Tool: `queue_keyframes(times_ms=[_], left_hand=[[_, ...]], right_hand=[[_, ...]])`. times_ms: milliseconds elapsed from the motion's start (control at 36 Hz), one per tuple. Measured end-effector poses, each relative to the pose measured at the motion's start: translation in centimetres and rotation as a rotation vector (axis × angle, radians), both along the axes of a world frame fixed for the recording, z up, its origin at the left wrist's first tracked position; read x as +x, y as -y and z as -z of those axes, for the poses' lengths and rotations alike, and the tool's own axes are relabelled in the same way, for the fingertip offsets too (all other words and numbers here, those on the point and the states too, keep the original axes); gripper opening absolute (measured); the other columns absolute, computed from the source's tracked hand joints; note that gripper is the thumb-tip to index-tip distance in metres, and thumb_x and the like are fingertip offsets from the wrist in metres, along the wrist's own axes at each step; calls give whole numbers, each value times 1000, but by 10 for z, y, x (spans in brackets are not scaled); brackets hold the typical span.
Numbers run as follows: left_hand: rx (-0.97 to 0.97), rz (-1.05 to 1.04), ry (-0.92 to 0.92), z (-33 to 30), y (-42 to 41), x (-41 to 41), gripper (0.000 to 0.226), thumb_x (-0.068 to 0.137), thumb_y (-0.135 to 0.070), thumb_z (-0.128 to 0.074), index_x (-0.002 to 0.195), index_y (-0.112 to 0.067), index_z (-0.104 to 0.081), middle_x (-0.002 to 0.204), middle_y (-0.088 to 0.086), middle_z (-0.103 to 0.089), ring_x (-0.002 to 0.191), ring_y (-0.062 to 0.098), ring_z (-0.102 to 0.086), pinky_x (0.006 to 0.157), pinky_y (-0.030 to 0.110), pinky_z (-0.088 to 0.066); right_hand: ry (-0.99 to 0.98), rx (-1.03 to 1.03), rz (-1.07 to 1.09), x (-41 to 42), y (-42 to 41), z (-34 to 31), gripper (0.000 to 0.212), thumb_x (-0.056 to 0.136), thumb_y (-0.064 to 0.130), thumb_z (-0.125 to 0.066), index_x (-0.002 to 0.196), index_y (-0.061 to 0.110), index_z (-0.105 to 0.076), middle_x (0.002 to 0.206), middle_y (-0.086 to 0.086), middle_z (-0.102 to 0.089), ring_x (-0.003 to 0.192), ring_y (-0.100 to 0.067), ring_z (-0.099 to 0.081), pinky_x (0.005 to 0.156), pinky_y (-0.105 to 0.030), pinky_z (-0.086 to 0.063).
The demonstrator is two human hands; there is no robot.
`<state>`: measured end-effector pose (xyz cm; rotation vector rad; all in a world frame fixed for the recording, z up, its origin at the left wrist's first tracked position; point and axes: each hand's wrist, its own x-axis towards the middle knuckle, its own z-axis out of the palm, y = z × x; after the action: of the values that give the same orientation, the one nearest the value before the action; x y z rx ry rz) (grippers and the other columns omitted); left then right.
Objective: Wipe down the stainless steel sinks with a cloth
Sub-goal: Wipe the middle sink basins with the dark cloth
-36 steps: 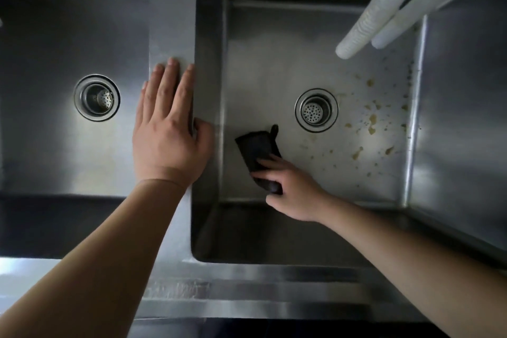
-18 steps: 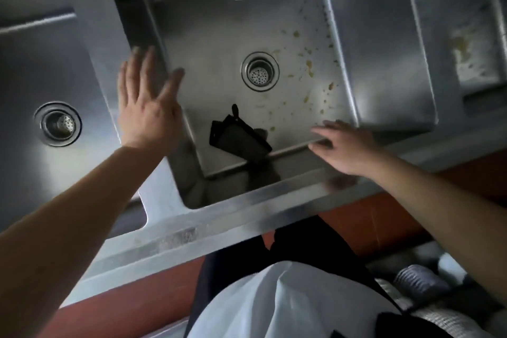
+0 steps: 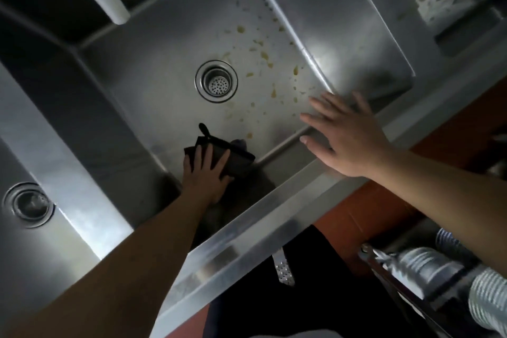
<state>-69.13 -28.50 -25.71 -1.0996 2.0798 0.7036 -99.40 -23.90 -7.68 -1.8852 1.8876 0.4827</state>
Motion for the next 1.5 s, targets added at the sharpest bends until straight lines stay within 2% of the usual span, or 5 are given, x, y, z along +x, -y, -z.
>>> queue_keyframes(times_ms=[278,472,778,1111,1500], left_hand=[[-207,74,-244,38,-7,-5,66,98,-62,-23,155,-45,6,168,8,4,153,38,9,122,58,-3],[-352,-108,-332,54,29,-77,62,98,-59,-37,156,-40,-26,165,11,-21,151,41,-14,118,60,-17],[-380,-144,-331,65,120,-125,65,99,-60,-33,158,-41,-11,168,10,-5,152,39,-6,122,53,-13],[-298,556,-565,57,55,-11,58,100,-52,-43,155,-40,-28,164,14,-23,151,43,-14,118,61,-21],[-230,707,-625,59,66,-116,61,98,-56,-35,154,-45,-12,164,11,-22,151,43,-16,120,60,-18]], right_hand=[[142,-210,49,-1,-4,13,60,98,53,-37,127,9,-65,143,-11,-57,130,-26,-55,107,-47,-41],[143,-201,90,-2,-4,15,56,95,50,-40,120,8,-68,142,-11,-58,126,-26,-58,103,-48,-43],[143,-99,125,-2,-2,10,55,96,51,-41,123,11,-66,141,-8,-59,128,-20,-57,111,-43,-38],[155,-35,140,-2,1,4,58,96,54,-40,127,11,-63,144,-9,-56,133,-23,-53,111,-45,-39],[135,-131,158,-1,2,4,64,89,46,-48,147,18,-47,150,-8,-50,148,-30,-31,116,-56,-25]])
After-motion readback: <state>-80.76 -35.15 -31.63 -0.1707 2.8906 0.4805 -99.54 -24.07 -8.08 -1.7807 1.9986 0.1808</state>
